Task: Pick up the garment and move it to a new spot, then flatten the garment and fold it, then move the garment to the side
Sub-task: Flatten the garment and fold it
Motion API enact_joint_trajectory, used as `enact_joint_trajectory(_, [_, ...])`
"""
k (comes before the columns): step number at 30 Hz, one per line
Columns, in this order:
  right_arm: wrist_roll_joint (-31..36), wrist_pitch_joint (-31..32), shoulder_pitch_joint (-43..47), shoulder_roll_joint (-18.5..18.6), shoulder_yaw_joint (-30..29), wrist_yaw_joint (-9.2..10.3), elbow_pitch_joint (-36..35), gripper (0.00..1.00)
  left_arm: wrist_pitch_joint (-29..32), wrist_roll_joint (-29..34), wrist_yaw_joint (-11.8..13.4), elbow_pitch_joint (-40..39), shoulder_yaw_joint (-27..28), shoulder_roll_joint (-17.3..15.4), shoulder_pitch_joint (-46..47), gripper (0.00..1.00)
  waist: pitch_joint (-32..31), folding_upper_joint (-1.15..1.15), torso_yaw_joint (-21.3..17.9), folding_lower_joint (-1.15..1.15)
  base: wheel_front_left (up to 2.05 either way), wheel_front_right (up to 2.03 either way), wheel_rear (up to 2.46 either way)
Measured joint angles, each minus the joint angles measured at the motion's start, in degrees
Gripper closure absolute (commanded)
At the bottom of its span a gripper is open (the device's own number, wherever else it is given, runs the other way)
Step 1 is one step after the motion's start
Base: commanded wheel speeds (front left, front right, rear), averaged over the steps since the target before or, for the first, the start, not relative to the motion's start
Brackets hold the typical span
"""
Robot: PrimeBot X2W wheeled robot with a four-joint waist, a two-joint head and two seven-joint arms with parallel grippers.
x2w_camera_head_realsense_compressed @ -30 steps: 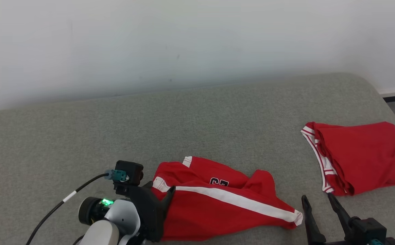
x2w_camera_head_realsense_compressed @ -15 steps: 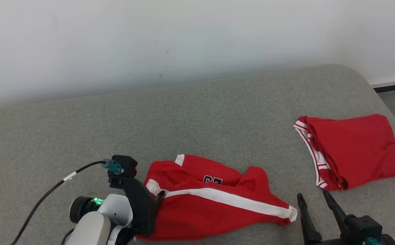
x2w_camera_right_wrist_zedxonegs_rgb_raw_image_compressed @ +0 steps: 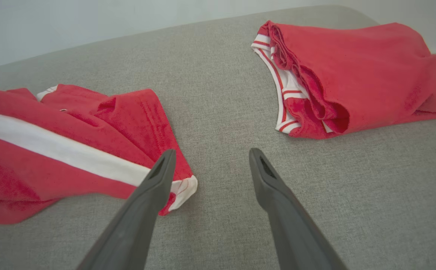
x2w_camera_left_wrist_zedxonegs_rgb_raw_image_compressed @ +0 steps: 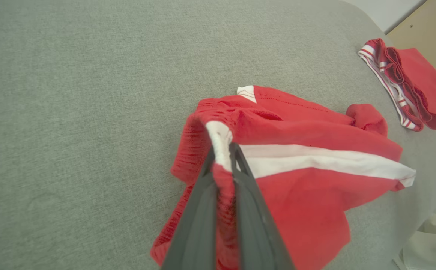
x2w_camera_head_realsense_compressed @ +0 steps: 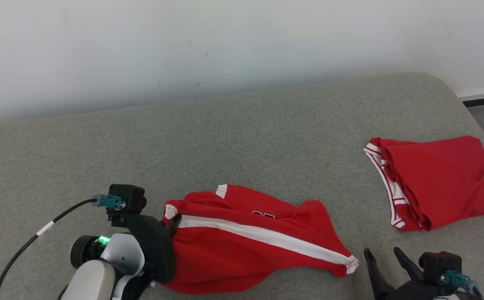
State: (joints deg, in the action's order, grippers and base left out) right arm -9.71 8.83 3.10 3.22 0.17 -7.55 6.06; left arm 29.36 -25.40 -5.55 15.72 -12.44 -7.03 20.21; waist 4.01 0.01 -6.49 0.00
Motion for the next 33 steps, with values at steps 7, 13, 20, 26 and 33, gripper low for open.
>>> enact_joint_trajectory(7, [-1.3, 11.1, -2.2, -0.2, -1.4, 0.0, 0.4, 0.0, -0.2, -0.5, 0.0, -1.3, 0.7, -1.9, -1.0, 1.0, 1.9, 0.0, 0.3, 0.0, 0.0, 0.0, 0.0])
enact_joint_trajectory(13, [-8.7, 12.7, -3.5, -0.3, 1.5, 0.0, 3.2, 0.0, -0.5, -0.9, 0.0, -2.5, 0.5, -1.9, -0.9, 1.0, 3.4, 0.0, 0.9, 0.0, 0.0, 0.0, 0.0])
enact_joint_trajectory(20, [-11.1, 13.4, -4.4, -0.3, 4.9, 0.0, 5.6, 0.0, -0.7, -1.1, 0.0, -3.5, 0.2, -2.2, -0.5, 1.0, 4.5, 0.0, 1.3, 0.0, 0.0, 0.0, 0.0])
enact_joint_trajectory(26, [-12.0, 14.7, -5.4, -0.3, 7.1, 0.0, 6.7, 0.0, -0.7, -1.4, 0.0, -3.6, 0.1, -2.5, -0.1, 1.0, 5.0, 0.0, 1.5, 0.0, 0.0, 0.0, 0.0])
enact_joint_trajectory(33, [-13.7, 16.5, -4.8, -0.2, 8.8, 0.0, 5.7, 0.0, -1.2, -1.9, 0.0, -3.7, 0.1, -2.8, 0.0, 1.0, 5.6, -0.01, 1.8, 0.0, 0.0, 0.0, 0.0])
